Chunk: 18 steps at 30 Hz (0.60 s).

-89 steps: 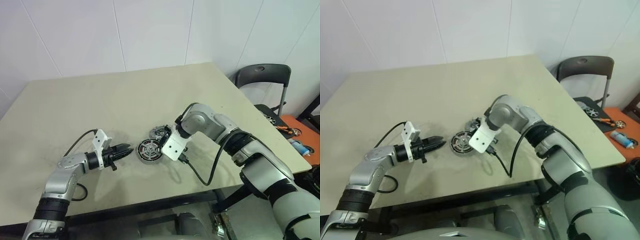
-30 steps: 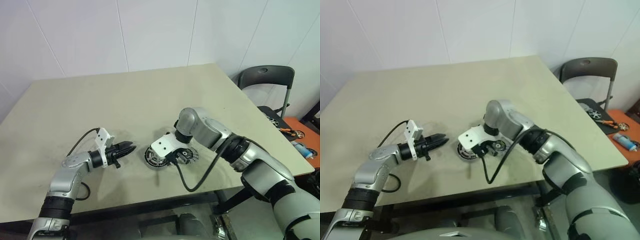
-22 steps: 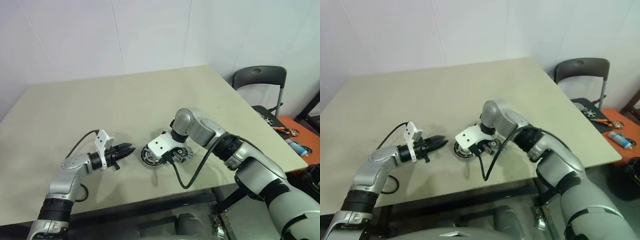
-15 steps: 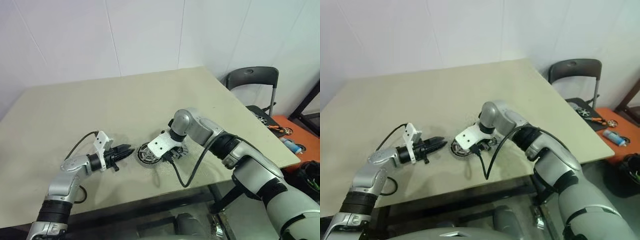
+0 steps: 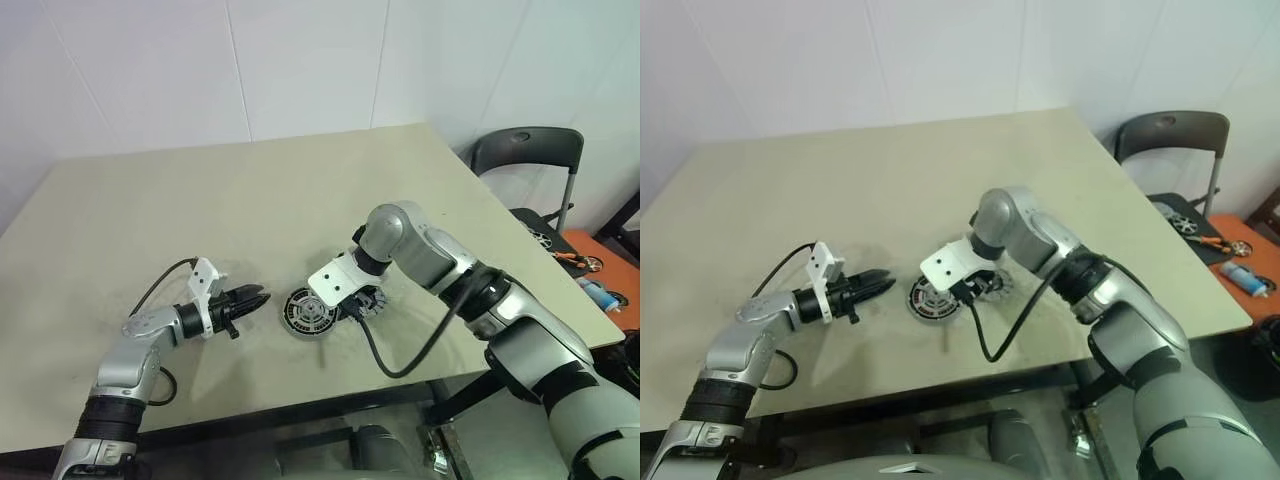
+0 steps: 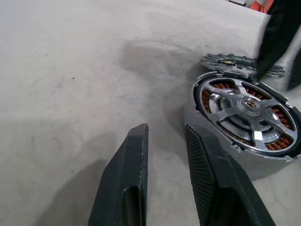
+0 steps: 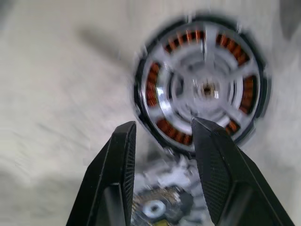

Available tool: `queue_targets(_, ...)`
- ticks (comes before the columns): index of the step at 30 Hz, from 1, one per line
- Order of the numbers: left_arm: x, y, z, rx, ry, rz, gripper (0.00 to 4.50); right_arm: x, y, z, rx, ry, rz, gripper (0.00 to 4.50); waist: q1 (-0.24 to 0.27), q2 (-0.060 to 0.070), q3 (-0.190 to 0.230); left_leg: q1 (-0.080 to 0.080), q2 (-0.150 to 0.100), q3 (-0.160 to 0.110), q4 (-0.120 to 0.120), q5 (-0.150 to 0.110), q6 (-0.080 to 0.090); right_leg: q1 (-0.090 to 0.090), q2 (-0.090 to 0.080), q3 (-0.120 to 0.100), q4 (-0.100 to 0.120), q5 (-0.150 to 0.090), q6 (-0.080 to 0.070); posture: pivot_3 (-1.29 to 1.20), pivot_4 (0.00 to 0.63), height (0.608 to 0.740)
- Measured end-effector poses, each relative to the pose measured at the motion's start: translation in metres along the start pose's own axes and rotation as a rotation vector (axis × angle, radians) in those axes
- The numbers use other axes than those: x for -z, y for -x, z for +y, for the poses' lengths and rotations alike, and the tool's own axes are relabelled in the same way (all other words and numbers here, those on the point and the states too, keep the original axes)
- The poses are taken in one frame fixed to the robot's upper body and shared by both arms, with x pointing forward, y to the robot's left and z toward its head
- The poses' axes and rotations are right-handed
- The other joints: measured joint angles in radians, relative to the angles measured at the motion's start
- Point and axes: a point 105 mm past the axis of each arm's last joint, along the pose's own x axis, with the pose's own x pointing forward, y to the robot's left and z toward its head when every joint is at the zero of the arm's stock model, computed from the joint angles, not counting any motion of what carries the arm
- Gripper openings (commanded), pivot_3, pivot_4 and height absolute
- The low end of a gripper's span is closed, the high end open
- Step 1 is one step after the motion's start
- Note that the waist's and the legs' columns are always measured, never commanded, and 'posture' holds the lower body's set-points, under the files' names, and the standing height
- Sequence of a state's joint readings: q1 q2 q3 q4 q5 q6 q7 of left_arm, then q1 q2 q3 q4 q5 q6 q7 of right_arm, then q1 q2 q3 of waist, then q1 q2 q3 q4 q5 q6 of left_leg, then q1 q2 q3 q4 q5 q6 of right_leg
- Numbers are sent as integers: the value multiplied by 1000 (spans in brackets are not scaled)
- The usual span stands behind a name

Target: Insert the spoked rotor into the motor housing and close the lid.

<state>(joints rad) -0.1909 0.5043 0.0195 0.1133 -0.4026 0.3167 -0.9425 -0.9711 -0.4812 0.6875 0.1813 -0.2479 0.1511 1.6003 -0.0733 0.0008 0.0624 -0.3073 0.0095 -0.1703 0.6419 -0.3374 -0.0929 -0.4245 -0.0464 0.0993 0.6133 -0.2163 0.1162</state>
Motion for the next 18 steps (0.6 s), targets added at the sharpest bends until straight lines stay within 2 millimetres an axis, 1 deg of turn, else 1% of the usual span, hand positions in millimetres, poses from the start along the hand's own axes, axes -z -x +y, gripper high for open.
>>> queue_targets(2, -2, 0, 1, 2, -5, -1, 1309, -2, 6, 4, 23, -51, -34, 1934, 6, 0, 0, 0, 0, 0, 0, 0, 0, 0, 0, 0, 0, 0, 0, 0, 0, 740)
queue_targets(4, -2, 0, 0, 10, -5, -1, 1309, -4, 15, 6, 63, -146, -94, 1934, 9, 0, 0, 0, 0, 0, 2, 0, 0, 1, 0, 0, 0, -2, 3, 0, 0, 740)
queue_targets(6, -2, 0, 0, 13, -6, 0, 1309, 3, 28, 3, 146, -246, -141, 1934, 9, 0, 0, 0, 0, 0, 3, 0, 0, 2, 0, 0, 0, -2, 3, 0, 0, 740)
queue_targets(9, -2, 1, 1, 13, -7, 3, 1309, 27, 51, -9, 391, -448, -212, 1934, 10, 0, 0, 0, 0, 1, 3, 0, 0, 2, 0, 0, 0, -3, 2, 0, 0, 740)
queue_targets(10, -2, 2, 2, 12, -6, 6, 1309, 41, 60, -12, 495, -542, -232, 1934, 11, 0, 0, 0, 0, 1, 3, 0, 0, 3, 0, 0, 0, -3, 1, 0, 0, 740)
queue_targets(13, -1, 3, 4, 3, -4, 9, 1309, 74, 77, -9, 715, -806, -317, 1934, 13, 0, 0, 0, 0, 1, 3, 0, 0, 2, 0, 0, 0, -3, 0, 0, 0, 740)
queue_targets(14, -3, 2, 4, 5, -2, 5, 1309, 82, 81, -5, 767, -894, -355, 1934, 14, 0, 0, 0, 0, 1, 2, 0, 0, 2, 0, 0, 0, 0, -2, 0, 0, 740)
queue_targets(15, -6, 0, 4, 10, 3, -3, 1309, 90, 85, 4, 826, -998, -414, 1563, 20, -1, 0, 0, 0, 0, 2, 0, 0, 2, 0, 0, -1, 0, -1, 0, 0, 740)
queue_targets(16, -10, -1, 6, 13, 7, -10, 1309, 98, 84, 17, 866, -1098, -453, 1318, 26, -1, 0, 0, 0, 1, 2, 0, 1, 2, 0, 0, -1, 0, -1, 0, 0, 740)
queue_targets(17, -16, -3, 7, 18, -1, -22, 1309, 107, 80, 34, 900, -1199, -483, 963, 34, -1, 0, -1, 0, 0, 1, 0, 1, 2, 0, 0, -1, 0, 0, 0, 0, 740)
queue_targets(18, -21, -2, 9, 16, -12, -28, 1309, 115, 70, 53, 921, -1318, -515, 670, 38, -1, -1, -1, 0, 1, 1, -1, 1, 2, 0, 0, -2, 0, 0, 0, 0, 740)
